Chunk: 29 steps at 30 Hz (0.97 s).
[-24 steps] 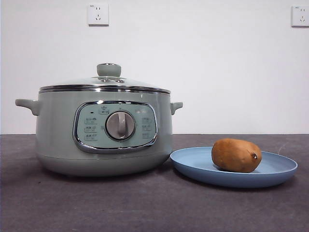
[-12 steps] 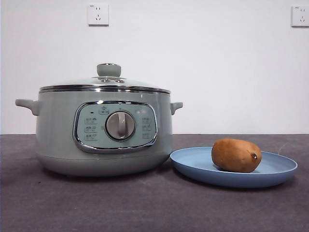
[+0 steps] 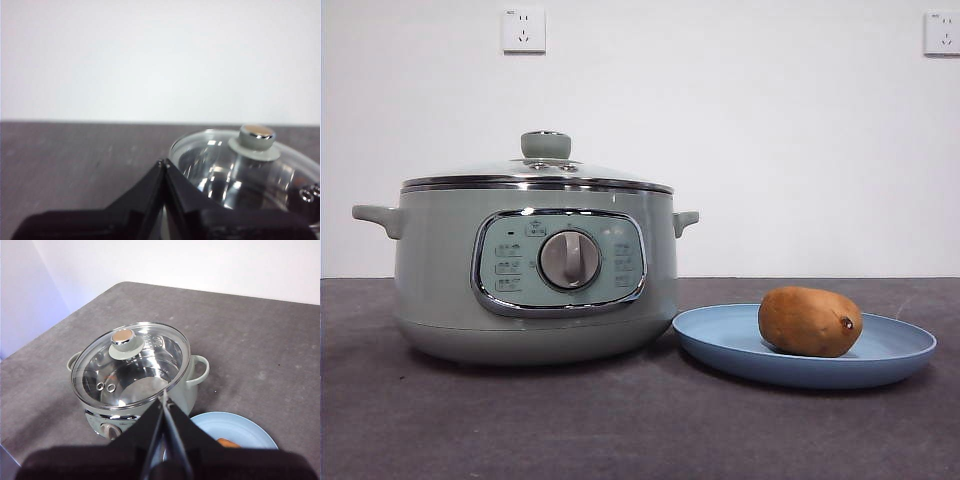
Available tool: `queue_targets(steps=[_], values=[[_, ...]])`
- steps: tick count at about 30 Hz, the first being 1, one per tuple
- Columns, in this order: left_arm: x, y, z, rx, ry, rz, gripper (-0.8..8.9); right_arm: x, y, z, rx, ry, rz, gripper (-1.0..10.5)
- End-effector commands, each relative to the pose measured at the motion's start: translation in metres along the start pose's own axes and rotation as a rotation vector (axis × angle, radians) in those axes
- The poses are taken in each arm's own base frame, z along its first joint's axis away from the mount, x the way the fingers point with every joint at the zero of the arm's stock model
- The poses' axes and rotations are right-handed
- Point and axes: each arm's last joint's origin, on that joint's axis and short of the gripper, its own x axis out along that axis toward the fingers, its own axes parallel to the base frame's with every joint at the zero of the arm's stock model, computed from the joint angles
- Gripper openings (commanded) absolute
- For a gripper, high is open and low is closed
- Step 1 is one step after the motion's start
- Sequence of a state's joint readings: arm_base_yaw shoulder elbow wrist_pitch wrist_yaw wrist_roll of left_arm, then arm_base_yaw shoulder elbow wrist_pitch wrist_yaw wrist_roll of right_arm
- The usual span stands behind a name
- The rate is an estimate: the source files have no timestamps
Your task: Take the potato out from the steamer,put the potato on the plate,close the lid
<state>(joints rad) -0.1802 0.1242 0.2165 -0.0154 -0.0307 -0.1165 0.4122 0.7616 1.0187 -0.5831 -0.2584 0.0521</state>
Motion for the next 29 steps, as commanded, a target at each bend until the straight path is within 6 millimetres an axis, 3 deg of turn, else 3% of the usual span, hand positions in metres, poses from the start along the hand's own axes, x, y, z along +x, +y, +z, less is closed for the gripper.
queue_targets(steps=[1, 8, 16, 29], values=[[0.000, 0.005, -0.017, -0.020, -0.056, 0.004, -0.03, 0.000, 0.000, 0.001, -0.010, -0.007, -0.002, 0.0], [0.000, 0.016, -0.053, -0.096, -0.012, 0.067, -0.03, 0.000, 0.000, 0.001, -0.010, -0.007, -0.002, 0.0], [-0.003, 0.020, -0.077, -0.117, 0.232, 0.128, -0.03, 0.000, 0.000, 0.001, -0.010, -0.006, -0.002, 0.0], [-0.004, 0.025, -0.077, -0.121, 0.230, 0.187, -0.03, 0.000, 0.000, 0.000, -0.009, 0.001, -0.002, 0.0]])
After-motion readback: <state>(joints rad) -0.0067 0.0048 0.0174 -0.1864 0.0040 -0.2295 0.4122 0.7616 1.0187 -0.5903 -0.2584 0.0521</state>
